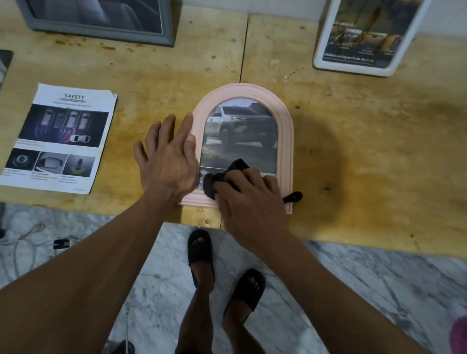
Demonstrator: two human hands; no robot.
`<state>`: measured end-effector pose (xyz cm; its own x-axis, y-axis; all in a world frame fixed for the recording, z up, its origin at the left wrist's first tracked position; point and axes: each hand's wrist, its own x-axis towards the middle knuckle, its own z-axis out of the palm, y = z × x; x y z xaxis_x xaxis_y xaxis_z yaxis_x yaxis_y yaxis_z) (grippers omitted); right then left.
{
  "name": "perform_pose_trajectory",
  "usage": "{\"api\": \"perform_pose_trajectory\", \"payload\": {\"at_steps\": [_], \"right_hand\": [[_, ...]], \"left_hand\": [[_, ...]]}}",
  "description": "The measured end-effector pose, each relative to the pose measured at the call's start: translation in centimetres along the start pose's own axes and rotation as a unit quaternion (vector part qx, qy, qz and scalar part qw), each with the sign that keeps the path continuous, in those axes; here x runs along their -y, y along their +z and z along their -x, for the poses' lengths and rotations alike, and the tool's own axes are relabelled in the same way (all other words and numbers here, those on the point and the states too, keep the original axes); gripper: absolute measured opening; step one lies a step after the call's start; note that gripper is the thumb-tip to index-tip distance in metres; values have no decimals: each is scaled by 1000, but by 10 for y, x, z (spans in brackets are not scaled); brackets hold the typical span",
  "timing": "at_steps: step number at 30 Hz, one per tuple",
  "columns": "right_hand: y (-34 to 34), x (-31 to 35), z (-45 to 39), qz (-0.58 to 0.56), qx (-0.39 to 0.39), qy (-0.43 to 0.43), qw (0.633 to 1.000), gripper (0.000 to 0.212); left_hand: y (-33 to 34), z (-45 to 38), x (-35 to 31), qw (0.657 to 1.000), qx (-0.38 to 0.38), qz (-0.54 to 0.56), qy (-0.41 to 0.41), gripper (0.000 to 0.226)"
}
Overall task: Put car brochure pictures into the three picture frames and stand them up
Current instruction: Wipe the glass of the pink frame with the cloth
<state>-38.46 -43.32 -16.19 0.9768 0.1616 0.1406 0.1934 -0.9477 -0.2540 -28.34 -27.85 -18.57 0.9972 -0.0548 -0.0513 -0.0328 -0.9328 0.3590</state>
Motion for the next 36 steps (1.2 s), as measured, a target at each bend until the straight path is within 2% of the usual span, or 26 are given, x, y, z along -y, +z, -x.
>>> {"api": "perform_pose_trajectory", "payload": {"at_steps": [5,9,15,21,24,26,28,31,36], "right_hand": [[-9,-30,18,28,-12,2,1000,18],[-14,-49,29,50,-12,2,999,11],[-23,-67,37,81,-8,-22,996,16],[-28,-75,41,68,8,-11,998,11],[-36,-83,39,44,-36,69,996,6],[-42,-94,34,21,-86,167,982,14],[-45,-102,26,14,-102,270,957,25],[-43,-103,14,4,-78,356,931,37],[-25,-90,17,-22,-3,398,917,48]], "left_hand": [[0,0,1,1000,0,-1,-2,49],[1,-1,0,1000,-3,-11,-3,48],[-1,0,0,1000,-4,-8,2,49],[-1,1,-1,1000,-4,-8,5,49],[-1,2,-1,1000,-4,-10,8,49],[-1,1,0,1000,-2,-12,8,49],[-1,1,0,1000,-1,-11,10,50],[-2,2,-1,1000,1,-10,15,52],[-4,3,-2,1000,2,-10,19,52]]}}
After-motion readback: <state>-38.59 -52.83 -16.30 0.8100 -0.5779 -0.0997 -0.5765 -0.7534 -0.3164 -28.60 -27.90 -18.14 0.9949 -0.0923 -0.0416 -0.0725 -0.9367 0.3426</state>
